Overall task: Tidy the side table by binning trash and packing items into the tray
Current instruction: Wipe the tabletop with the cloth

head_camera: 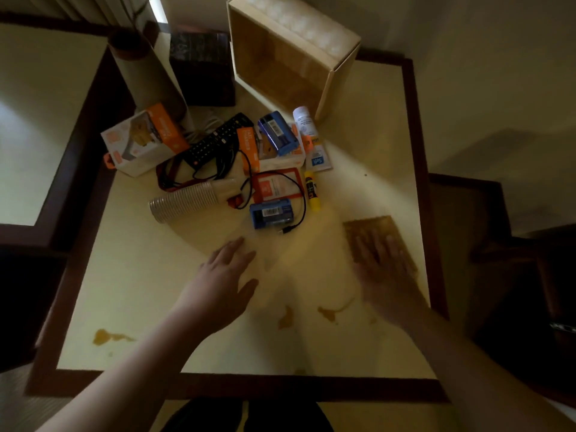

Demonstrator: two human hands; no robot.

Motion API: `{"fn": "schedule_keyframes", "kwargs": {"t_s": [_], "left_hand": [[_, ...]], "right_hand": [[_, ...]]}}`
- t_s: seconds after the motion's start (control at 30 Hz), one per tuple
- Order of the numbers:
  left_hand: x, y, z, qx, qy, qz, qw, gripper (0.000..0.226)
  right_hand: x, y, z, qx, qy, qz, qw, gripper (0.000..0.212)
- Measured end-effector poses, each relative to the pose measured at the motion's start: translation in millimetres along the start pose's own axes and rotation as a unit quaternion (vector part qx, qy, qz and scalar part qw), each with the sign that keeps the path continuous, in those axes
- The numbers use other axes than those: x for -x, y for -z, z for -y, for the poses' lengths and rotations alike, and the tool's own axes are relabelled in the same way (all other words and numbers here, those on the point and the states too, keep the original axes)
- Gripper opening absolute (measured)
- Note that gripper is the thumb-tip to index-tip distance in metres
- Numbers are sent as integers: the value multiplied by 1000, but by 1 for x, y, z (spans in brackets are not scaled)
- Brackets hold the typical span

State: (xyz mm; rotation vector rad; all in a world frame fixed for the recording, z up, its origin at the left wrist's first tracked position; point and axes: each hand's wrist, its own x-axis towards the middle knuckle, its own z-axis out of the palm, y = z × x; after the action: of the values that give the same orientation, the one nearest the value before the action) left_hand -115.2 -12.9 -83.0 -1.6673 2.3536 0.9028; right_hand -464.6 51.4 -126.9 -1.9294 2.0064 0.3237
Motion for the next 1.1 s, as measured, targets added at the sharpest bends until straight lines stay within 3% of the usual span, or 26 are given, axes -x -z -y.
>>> {"fn": "schedule_keyframes", "kwargs": {"t_s": [0.1, 0.2, 0.33, 0.43, 0.6, 0.7, 0.8, 0.9, 0.97, 1.03, 1.1], "left_hand": [[16, 2, 11, 9, -28, 3, 1000, 60], [40, 9, 27, 40, -25, -11, 999, 57], [86, 17, 56, 72, -13, -84, 994, 49], [128, 15, 85, 96, -4, -142, 985, 39], [201, -5, 137, 94, 87, -201, 971, 40], [233, -16, 159, 101, 168, -189, 962, 52], [252, -23, 176, 107, 185, -172, 962, 58], [260, -23, 186, 127, 211, -180, 952, 56], [256, -20, 190, 135, 222, -186, 948, 54], [247, -17, 192, 128, 210, -175, 953, 55], [236, -13, 193, 121, 184, -154, 963, 57]], "right_hand": [[-18, 9, -32, -29, -149, -13, 988, 67], [-24, -8, 33, -65, -215, 18, 974, 77], [41, -18, 186, -162, -119, 22, 979, 62], [85, -16, 271, -179, -18, 82, 980, 63], [51, -12, 340, -130, 88, 105, 982, 59], [16, -4, 378, -151, 113, 114, 975, 58], [7, -9, 421, -127, 158, 122, 972, 58], [48, -24, 426, -54, 292, 154, 942, 57], [74, -22, 391, -18, 321, 165, 933, 54], [68, -10, 346, 13, 276, 176, 945, 52], [35, 1, 328, -17, 178, 142, 974, 53]]}}
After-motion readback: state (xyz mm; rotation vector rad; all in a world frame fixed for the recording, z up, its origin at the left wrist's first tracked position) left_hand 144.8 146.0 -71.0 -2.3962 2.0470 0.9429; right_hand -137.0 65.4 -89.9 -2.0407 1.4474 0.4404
